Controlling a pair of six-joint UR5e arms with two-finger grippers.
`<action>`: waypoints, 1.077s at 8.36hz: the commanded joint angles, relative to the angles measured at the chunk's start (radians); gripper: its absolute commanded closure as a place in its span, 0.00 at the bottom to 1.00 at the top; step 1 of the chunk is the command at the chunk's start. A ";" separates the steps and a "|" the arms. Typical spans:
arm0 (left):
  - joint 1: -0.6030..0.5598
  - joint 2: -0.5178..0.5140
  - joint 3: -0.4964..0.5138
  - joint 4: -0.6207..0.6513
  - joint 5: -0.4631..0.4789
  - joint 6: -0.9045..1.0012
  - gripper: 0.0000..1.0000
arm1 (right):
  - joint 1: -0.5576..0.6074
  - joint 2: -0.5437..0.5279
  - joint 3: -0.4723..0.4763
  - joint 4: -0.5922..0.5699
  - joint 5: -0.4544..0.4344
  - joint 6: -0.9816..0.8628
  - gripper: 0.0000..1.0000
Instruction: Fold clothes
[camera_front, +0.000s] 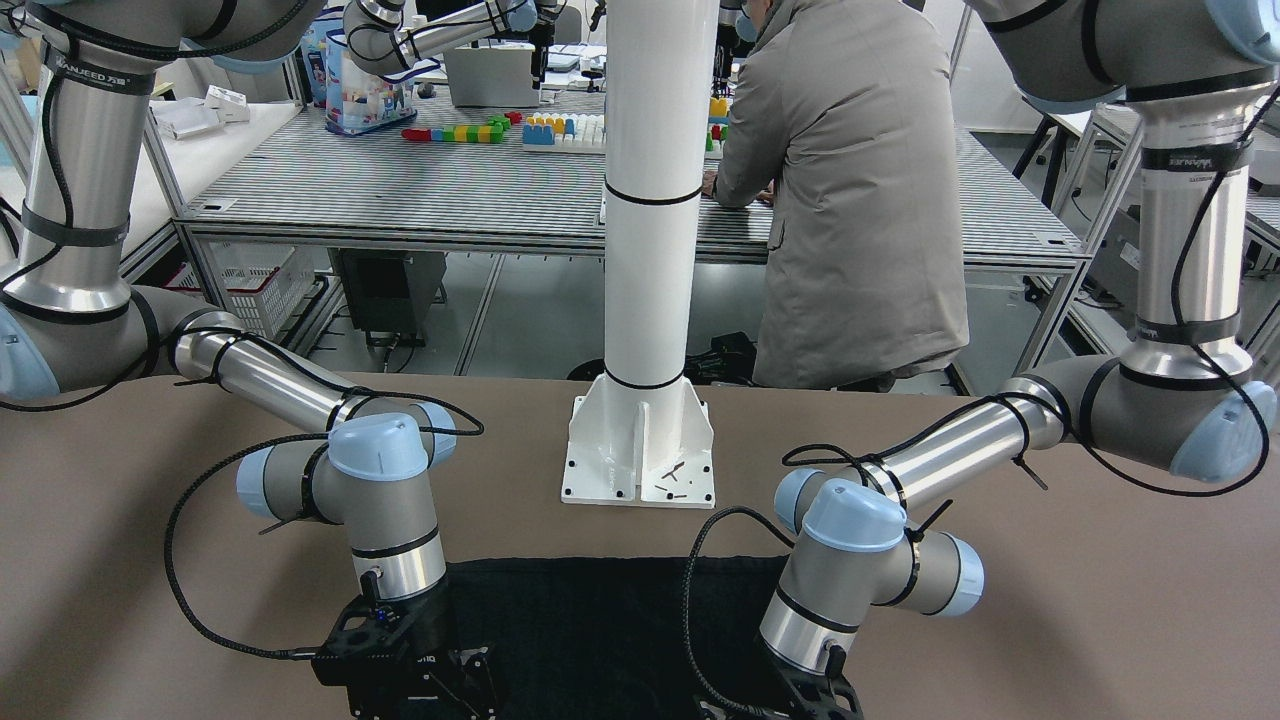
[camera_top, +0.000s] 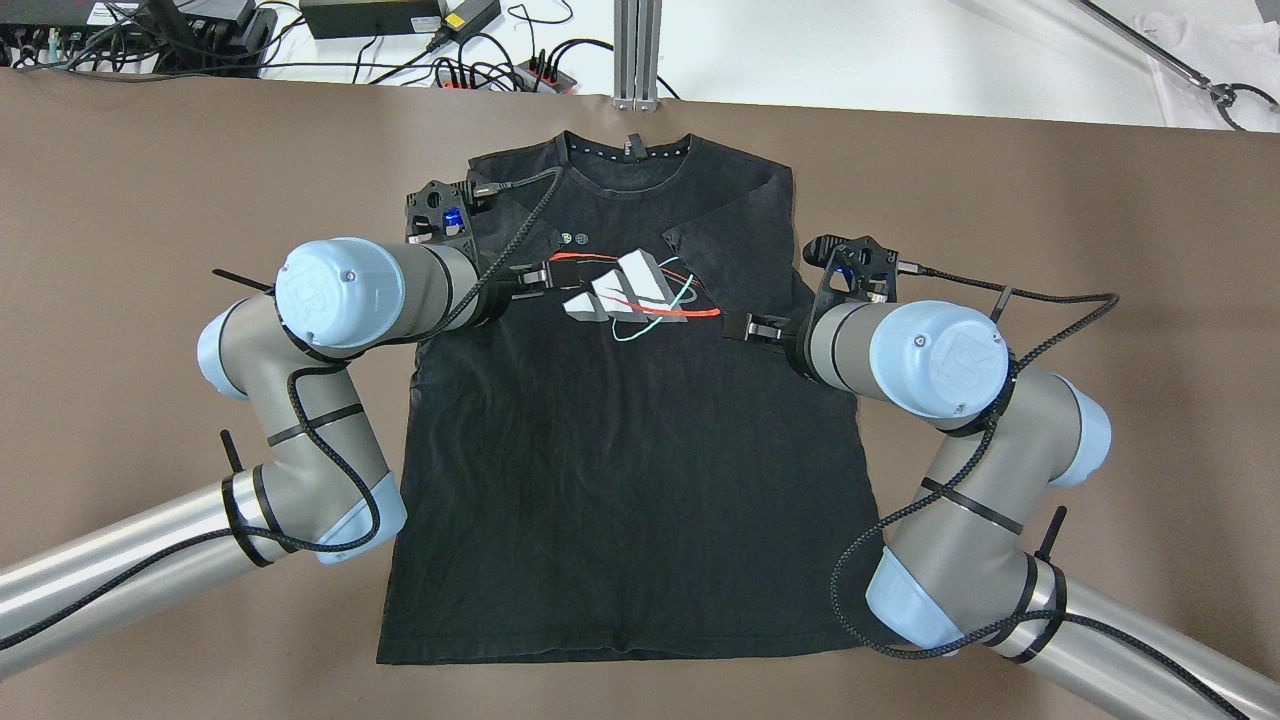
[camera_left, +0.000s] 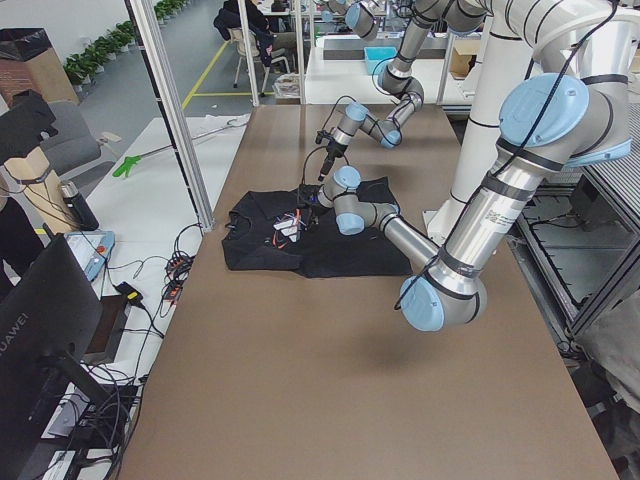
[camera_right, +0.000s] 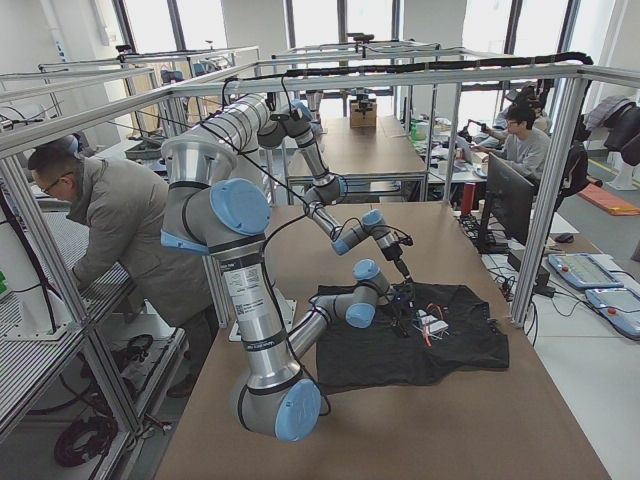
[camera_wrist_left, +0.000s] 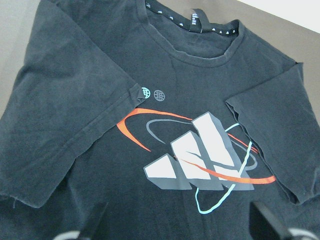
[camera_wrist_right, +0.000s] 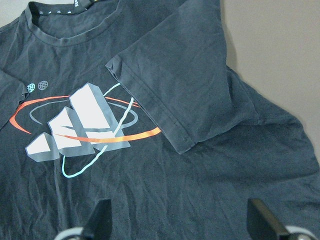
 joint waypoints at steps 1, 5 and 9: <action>0.002 0.009 -0.008 0.030 0.003 -0.003 0.00 | -0.004 -0.007 0.006 0.003 0.001 0.010 0.05; 0.108 0.092 -0.072 0.027 0.015 -0.179 0.00 | -0.070 -0.086 0.065 0.018 -0.003 0.230 0.06; 0.206 0.264 -0.253 0.030 0.037 -0.278 0.00 | -0.133 -0.243 0.210 0.018 -0.008 0.430 0.05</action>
